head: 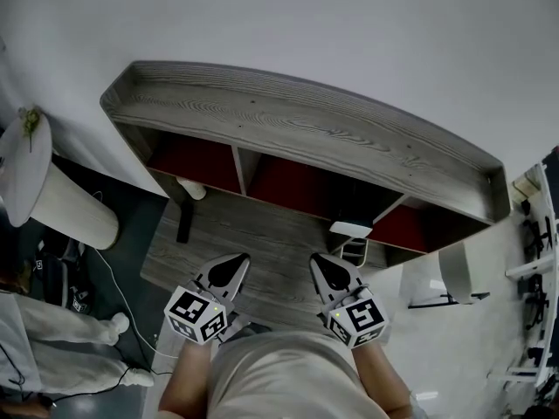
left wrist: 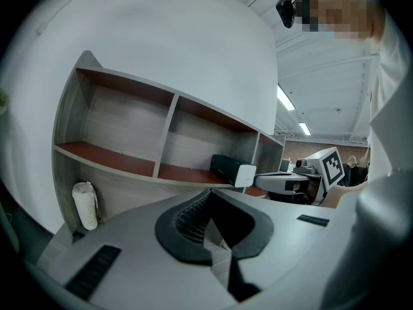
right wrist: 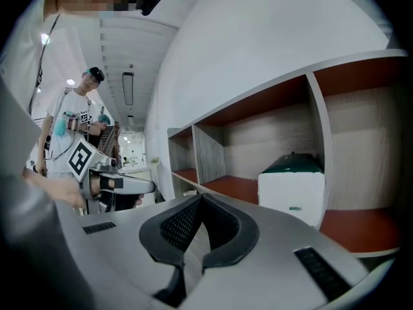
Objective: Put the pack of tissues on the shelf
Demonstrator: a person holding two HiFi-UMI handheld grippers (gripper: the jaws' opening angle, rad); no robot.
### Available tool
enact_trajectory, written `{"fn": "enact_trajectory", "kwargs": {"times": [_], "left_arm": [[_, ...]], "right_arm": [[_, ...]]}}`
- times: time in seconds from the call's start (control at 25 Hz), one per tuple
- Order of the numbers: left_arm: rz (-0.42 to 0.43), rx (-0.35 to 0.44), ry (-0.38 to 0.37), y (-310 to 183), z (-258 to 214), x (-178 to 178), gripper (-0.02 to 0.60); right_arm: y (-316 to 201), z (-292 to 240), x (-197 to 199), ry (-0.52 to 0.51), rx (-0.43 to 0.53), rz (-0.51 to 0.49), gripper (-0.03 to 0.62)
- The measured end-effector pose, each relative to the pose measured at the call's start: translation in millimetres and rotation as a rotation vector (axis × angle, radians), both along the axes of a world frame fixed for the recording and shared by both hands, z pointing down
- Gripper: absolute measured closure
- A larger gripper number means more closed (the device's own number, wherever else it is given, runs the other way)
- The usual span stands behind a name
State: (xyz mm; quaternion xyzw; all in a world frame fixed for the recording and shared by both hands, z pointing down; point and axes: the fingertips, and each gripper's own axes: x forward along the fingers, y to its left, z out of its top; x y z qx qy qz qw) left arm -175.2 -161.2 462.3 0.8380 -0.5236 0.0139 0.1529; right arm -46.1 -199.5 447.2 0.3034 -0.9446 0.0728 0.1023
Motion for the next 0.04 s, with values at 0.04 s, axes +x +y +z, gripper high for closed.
{"fn": "enact_trajectory", "kwargs": {"times": [0.04], "left_arm": [[0.001,-0.002,0.001,-0.1,0.4,0.4,0.566]], "right_arm": [[0.4,-0.5,0.1,0.000,0.001,-0.001,0.566]]}}
